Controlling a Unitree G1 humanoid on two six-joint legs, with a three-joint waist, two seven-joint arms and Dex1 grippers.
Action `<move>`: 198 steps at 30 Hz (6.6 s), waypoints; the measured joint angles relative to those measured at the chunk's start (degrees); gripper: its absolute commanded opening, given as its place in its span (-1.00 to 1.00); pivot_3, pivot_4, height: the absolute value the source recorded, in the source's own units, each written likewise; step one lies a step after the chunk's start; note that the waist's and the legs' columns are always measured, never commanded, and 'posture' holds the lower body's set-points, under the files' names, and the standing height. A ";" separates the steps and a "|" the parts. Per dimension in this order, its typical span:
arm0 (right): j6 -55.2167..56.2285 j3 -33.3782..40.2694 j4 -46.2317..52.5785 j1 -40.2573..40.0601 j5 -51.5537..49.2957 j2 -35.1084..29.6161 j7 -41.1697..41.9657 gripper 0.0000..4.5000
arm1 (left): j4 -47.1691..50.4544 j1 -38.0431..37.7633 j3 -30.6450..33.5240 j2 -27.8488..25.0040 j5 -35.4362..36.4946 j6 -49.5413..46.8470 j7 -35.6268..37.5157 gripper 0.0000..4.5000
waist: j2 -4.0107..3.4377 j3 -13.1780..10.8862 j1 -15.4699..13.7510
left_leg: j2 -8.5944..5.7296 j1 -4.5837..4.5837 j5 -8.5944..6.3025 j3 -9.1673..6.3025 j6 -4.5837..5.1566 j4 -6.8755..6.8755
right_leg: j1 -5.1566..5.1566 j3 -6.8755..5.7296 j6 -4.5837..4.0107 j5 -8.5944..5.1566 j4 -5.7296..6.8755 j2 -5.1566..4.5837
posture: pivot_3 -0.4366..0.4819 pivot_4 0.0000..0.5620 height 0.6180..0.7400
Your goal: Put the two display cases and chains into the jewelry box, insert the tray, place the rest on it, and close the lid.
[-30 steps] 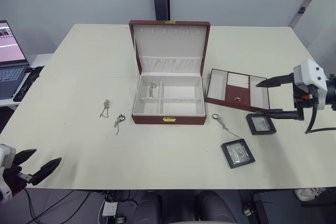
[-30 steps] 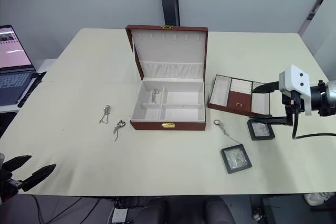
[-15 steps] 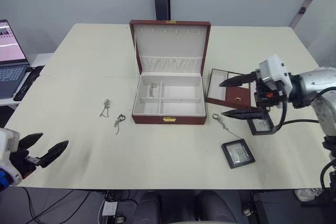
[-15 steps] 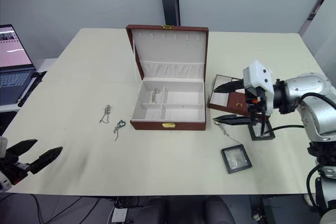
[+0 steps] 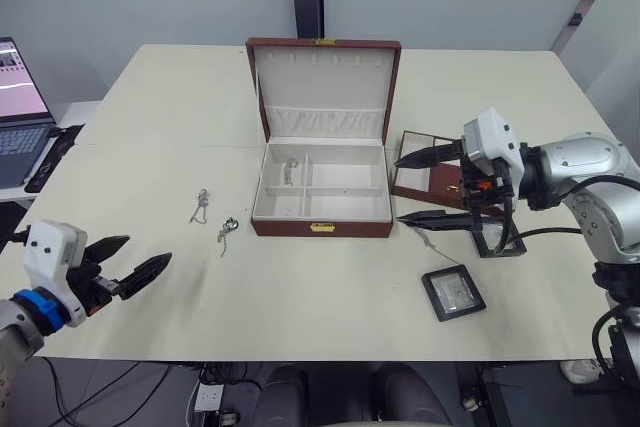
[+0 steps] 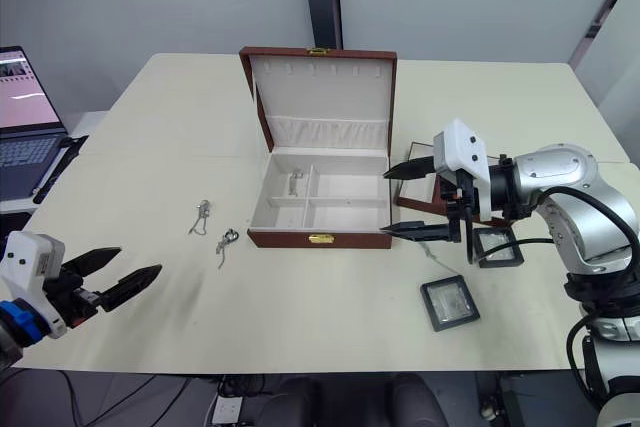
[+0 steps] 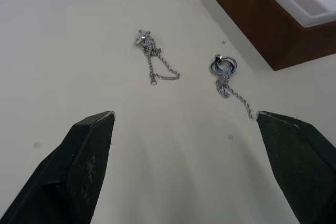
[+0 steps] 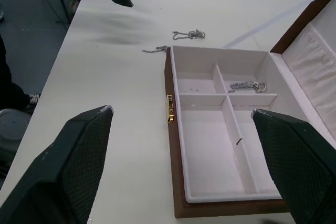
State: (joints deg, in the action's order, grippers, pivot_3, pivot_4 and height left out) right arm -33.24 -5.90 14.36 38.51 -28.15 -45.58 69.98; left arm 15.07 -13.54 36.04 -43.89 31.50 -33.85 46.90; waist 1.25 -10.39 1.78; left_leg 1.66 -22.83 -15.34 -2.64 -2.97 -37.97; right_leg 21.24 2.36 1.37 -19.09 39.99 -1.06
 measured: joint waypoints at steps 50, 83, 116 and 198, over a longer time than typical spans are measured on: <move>-2.39 -2.22 2.00 0.51 -0.01 1.09 -3.63 1.00 | -8.16 18.71 -26.29 3.84 -11.78 0.40 -6.72 0.20 | 0.00 0.00 -0.06 | -0.04 -0.05 0.00 -0.02 0.00 -0.01 | 0.04 -0.03 0.00 0.00 0.01 0.01 | -0.05 -0.47 1.00; -2.02 -2.22 1.47 1.15 0.04 1.12 -3.52 1.00 | 1.78 14.64 -15.25 3.08 -2.79 -5.84 -8.42 -0.99 | 0.01 -0.01 -0.07 | -0.03 -0.07 0.01 -0.05 0.00 0.00 | 0.04 -0.01 0.00 0.00 -0.01 0.01 | -0.05 -0.47 1.00; -1.13 -2.13 0.98 0.92 0.40 1.15 -3.63 1.00 | 5.75 29.97 -16.35 -13.06 9.92 -11.71 5.10 -0.99 | 0.04 -0.06 -0.15 | -0.05 -0.09 0.01 -0.05 -0.01 0.00 | 0.06 -0.07 0.00 0.00 -0.01 0.10 | -0.05 -0.47 1.00; 25.41 30.49 -27.16 -41.79 13.14 -14.43 -8.73 1.00 | -15.49 -5.75 5.05 0.55 -8.84 13.75 2.17 0.99 | 0.01 -0.04 0.04 | -0.02 0.08 0.00 0.21 0.00 0.04 | -0.07 0.12 0.01 -0.01 -0.02 0.03 | -0.05 -0.47 1.00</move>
State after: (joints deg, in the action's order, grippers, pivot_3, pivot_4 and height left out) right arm -7.82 24.59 -12.79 -3.29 -15.01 -60.01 61.25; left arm -0.42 -19.29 41.09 -43.33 22.66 -20.09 49.07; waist 1.26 -10.43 1.82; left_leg 1.64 -22.75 -15.34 -2.43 -2.96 -37.93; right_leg 21.17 2.48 1.38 -19.10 39.97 -1.02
